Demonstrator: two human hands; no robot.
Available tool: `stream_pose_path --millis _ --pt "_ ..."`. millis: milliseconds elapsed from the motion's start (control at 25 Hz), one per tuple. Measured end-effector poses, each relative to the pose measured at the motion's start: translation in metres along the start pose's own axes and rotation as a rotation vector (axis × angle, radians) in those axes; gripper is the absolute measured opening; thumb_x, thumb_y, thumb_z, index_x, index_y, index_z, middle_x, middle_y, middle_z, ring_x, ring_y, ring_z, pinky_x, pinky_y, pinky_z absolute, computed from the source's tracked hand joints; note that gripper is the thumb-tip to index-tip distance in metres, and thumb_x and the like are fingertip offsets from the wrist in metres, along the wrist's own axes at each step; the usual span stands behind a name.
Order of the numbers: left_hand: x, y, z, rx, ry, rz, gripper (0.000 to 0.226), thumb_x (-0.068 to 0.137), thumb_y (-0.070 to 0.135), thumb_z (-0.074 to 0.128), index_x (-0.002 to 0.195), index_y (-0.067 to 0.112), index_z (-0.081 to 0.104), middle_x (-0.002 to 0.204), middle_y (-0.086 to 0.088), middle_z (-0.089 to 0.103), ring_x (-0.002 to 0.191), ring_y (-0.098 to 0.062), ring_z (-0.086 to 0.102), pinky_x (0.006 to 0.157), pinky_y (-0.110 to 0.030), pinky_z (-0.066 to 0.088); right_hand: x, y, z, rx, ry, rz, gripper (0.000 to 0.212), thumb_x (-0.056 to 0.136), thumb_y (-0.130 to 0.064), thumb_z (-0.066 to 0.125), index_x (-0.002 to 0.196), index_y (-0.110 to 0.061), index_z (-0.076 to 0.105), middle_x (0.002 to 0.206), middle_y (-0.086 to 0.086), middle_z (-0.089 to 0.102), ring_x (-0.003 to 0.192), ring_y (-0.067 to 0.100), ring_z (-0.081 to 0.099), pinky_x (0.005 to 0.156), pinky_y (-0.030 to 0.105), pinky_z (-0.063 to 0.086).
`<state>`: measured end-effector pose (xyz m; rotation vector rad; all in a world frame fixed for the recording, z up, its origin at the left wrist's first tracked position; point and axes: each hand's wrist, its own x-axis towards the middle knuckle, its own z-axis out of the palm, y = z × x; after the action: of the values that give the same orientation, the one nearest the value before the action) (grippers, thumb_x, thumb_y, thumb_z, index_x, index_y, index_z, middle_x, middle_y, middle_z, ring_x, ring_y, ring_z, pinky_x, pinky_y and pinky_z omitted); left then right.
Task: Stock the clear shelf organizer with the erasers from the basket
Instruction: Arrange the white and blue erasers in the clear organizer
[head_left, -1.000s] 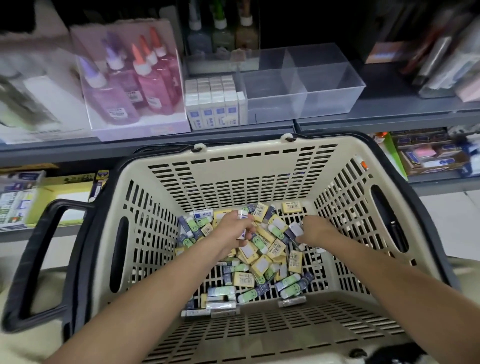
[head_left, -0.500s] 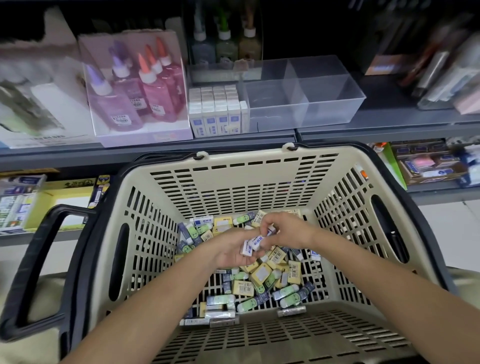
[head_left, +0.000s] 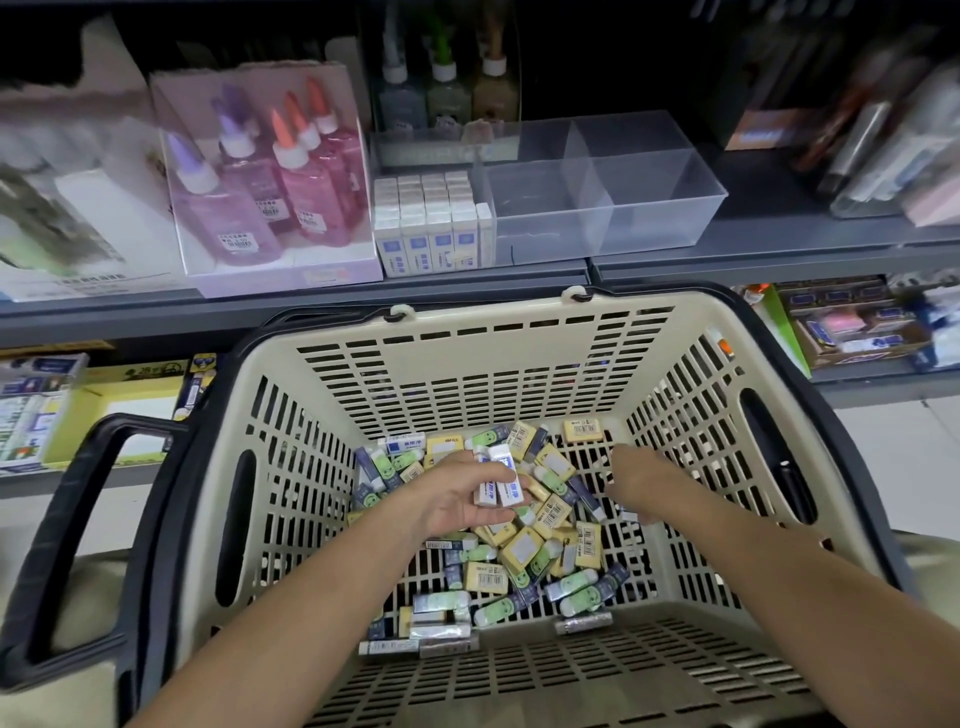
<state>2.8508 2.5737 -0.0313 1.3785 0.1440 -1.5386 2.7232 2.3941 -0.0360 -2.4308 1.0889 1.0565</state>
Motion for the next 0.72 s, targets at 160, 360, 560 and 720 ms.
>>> stream_pose_path --millis 160,360,560,720 --pt "0.0 0.003 -0.003 -0.031 0.02 0.036 0.027 0.084 0.004 0.063 0.108 0.005 0.051 0.089 -0.011 0.071 0.083 -0.022 0.07 0.062 -0.033 0.057 0.001 -0.008 -0.005 0.011 0.065 -0.089 0.032 0.087 -0.017 0.056 0.115 -0.008 0.045 0.1 0.009 0.058 0.087 0.022 0.059 0.064 0.029 0.046" --pt "-0.004 0.012 0.0 -0.006 0.062 0.09 0.019 0.082 0.002 0.064 0.095 0.015 0.058 0.074 -0.004 0.066 0.066 -0.014 0.063 0.06 -0.029 0.054 -0.016 -0.034 -0.042 0.619 -0.02 -0.316 0.019 0.081 -0.028 0.07 0.093 -0.017 0.06 0.075 0.002 0.066 0.059 0.007 0.058 0.049 0.018 0.041" --pt "-0.02 0.028 0.003 0.051 -0.021 0.129 0.022 0.077 0.017 0.075 0.094 0.016 0.061 0.077 0.001 0.067 0.062 -0.01 0.058 0.052 -0.021 0.048 -0.036 -0.045 -0.055 0.927 -0.059 -0.437 0.016 0.08 -0.02 0.071 0.086 -0.008 0.062 0.074 0.005 0.068 0.055 0.006 0.06 0.05 0.018 0.043" --pt "-0.032 0.043 0.008 0.138 0.005 0.153 0.02 0.076 0.011 0.074 0.09 0.017 0.061 0.07 0.003 0.067 0.053 -0.006 0.058 0.048 -0.019 0.047 -0.045 -0.046 -0.071 1.077 -0.05 -0.45 0.012 0.082 -0.016 0.068 0.086 -0.006 0.064 0.072 0.008 0.067 0.054 0.008 0.058 0.052 0.018 0.046"
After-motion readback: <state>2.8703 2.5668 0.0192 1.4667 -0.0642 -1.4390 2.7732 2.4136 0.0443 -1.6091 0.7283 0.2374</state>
